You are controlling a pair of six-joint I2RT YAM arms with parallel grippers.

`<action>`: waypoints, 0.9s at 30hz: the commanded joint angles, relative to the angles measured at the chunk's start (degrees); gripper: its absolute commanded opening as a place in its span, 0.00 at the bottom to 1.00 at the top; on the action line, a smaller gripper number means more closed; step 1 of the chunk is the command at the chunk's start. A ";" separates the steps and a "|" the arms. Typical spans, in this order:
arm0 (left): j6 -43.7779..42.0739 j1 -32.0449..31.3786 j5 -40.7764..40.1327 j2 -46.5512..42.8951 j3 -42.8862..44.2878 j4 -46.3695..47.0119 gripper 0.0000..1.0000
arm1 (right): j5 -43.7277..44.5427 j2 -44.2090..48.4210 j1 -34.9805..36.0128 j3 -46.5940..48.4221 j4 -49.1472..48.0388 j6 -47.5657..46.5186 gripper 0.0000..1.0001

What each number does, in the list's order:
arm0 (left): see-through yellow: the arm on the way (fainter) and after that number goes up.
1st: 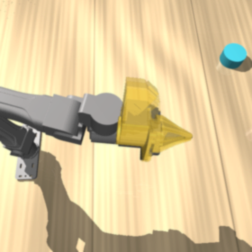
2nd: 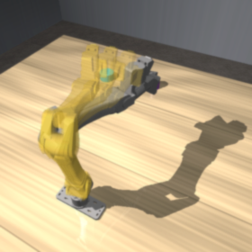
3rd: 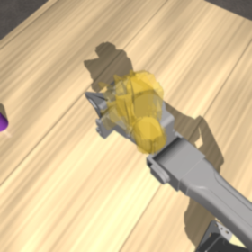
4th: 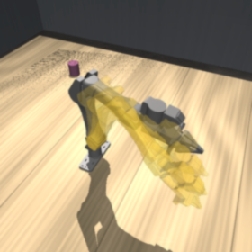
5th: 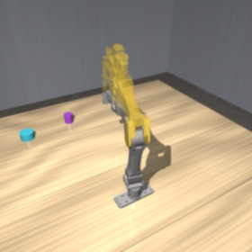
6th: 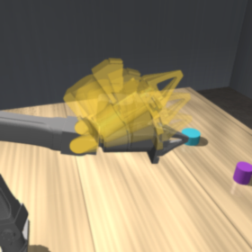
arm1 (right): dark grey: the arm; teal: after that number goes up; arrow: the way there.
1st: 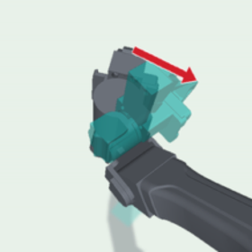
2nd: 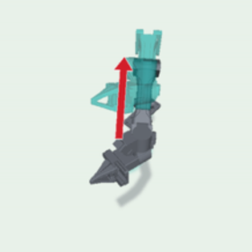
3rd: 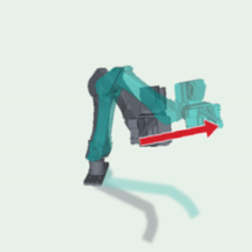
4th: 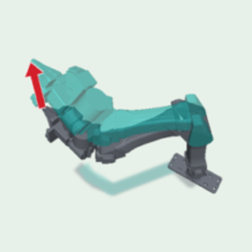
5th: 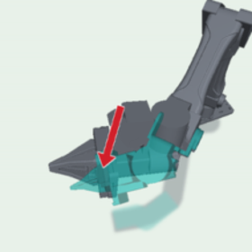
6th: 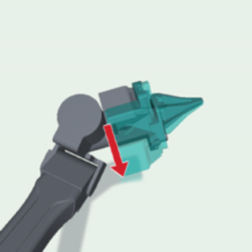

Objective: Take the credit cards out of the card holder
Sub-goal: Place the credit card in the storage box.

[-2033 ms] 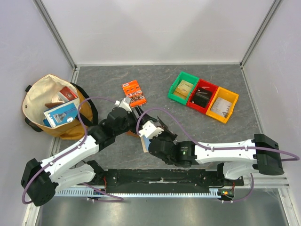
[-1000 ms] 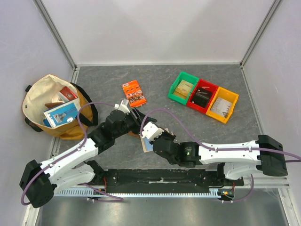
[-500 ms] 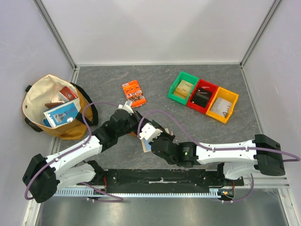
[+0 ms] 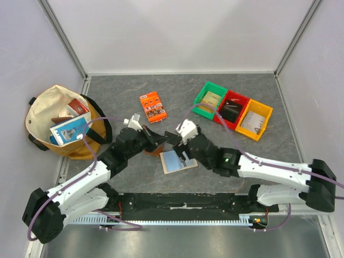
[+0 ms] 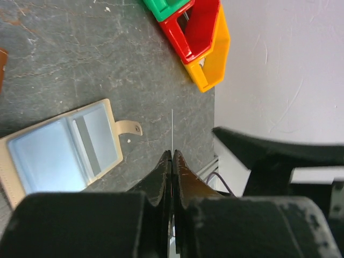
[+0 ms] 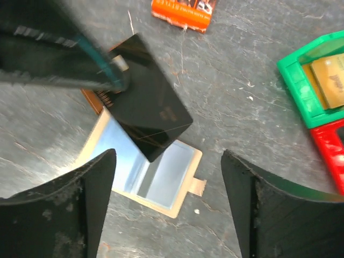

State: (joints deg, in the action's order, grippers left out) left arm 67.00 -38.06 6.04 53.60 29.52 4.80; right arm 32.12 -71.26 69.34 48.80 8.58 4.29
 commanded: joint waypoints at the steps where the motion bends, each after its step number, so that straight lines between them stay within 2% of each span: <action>1: -3.28 1.24 -1.91 -3.59 -3.32 6.62 0.02 | -18.28 8.58 -9.20 -3.78 -4.69 11.59 0.89; 5: -3.11 1.41 -2.26 -6.84 -6.22 11.19 0.02 | -33.92 14.39 -18.87 -10.37 -13.91 22.75 0.96; 7: -2.23 1.33 -2.53 -8.33 -7.89 13.30 0.02 | -42.02 15.01 -23.44 -14.76 -21.29 28.55 0.96; 11: -1.09 1.41 -2.35 -10.80 -12.02 19.45 0.02 | -54.95 12.57 -30.22 -23.90 -43.15 43.83 0.91; 13: -0.91 1.33 -2.09 -11.68 -13.25 21.65 0.02 | -57.51 9.49 -31.63 -26.46 -53.53 49.29 0.89; 18: -1.08 1.33 -0.86 -12.29 -14.23 24.56 0.02 | -60.77 2.98 -31.72 -27.00 -65.95 54.76 0.84; 22: -0.91 1.41 0.37 -11.77 -14.40 26.31 0.02 | -61.30 -0.01 -31.72 -26.74 -70.36 57.05 0.79; 27: -0.91 1.41 2.65 -10.72 -14.05 29.03 0.02 | -61.12 -2.47 -31.72 -25.86 -71.95 57.49 0.68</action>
State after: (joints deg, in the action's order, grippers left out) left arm 66.54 -36.97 6.31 42.33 15.46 28.01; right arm -27.44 -72.27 37.71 21.67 -56.14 59.64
